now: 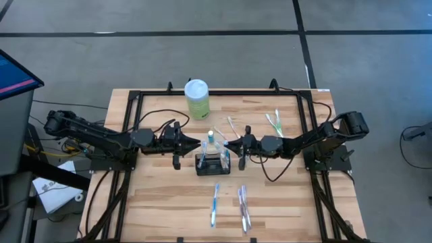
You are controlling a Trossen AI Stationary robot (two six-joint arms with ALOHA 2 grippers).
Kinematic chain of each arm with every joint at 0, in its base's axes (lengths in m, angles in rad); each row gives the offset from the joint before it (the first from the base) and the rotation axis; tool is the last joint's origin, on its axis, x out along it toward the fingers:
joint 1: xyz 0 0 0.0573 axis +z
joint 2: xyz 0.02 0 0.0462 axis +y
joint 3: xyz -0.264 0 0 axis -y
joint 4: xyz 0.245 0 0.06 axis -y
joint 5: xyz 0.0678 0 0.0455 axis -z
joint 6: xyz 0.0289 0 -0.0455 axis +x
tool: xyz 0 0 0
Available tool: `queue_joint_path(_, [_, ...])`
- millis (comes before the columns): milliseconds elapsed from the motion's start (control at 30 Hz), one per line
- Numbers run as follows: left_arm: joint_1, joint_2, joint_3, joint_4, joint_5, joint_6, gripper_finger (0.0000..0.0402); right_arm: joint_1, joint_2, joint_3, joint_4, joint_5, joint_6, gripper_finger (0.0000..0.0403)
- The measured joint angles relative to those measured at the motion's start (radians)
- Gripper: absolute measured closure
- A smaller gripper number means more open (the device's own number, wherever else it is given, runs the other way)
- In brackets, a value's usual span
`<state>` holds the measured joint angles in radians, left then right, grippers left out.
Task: Pick & Place toothbrushing station
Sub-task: Put the top blue toothbrush into the wire organizer
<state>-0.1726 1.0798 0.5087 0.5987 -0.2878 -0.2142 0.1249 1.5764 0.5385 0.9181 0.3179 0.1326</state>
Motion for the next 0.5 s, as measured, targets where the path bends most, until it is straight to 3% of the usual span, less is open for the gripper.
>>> queue_joint_path(500, [0.000,0.000,0.000,0.000,0.000,0.000,0.0344,0.000,0.000,0.000,-0.055,0.031,0.008,0.0336])
